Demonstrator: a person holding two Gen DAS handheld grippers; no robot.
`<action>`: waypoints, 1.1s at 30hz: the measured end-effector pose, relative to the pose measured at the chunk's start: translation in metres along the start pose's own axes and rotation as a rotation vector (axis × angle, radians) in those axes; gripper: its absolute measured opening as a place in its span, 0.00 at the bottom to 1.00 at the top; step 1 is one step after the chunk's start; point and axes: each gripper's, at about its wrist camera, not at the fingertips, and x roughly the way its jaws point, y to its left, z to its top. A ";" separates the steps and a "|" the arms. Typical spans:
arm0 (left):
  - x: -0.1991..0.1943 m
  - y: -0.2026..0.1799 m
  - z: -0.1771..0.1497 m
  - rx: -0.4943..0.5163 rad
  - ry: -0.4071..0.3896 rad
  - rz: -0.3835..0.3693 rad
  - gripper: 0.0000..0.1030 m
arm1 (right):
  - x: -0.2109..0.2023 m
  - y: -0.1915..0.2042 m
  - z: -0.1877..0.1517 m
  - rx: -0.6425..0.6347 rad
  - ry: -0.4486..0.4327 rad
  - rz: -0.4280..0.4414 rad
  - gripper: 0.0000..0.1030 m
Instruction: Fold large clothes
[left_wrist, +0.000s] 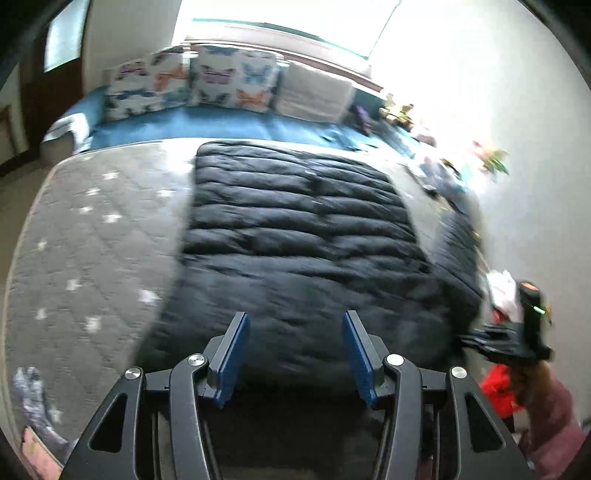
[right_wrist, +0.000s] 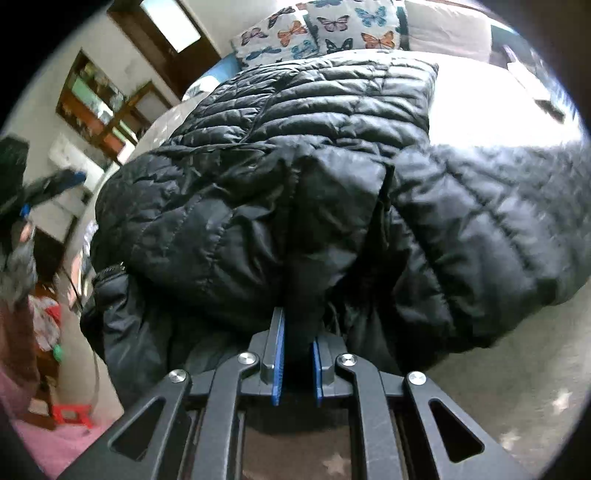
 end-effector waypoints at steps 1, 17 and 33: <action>0.000 0.008 0.002 -0.010 -0.006 0.009 0.53 | -0.009 0.003 0.001 -0.010 -0.007 -0.027 0.19; 0.063 0.044 -0.022 0.006 0.060 0.080 0.53 | -0.003 0.054 0.059 -0.169 -0.146 -0.160 0.49; 0.042 -0.001 -0.002 0.071 0.006 0.047 0.53 | 0.000 0.038 0.049 -0.122 -0.148 -0.195 0.49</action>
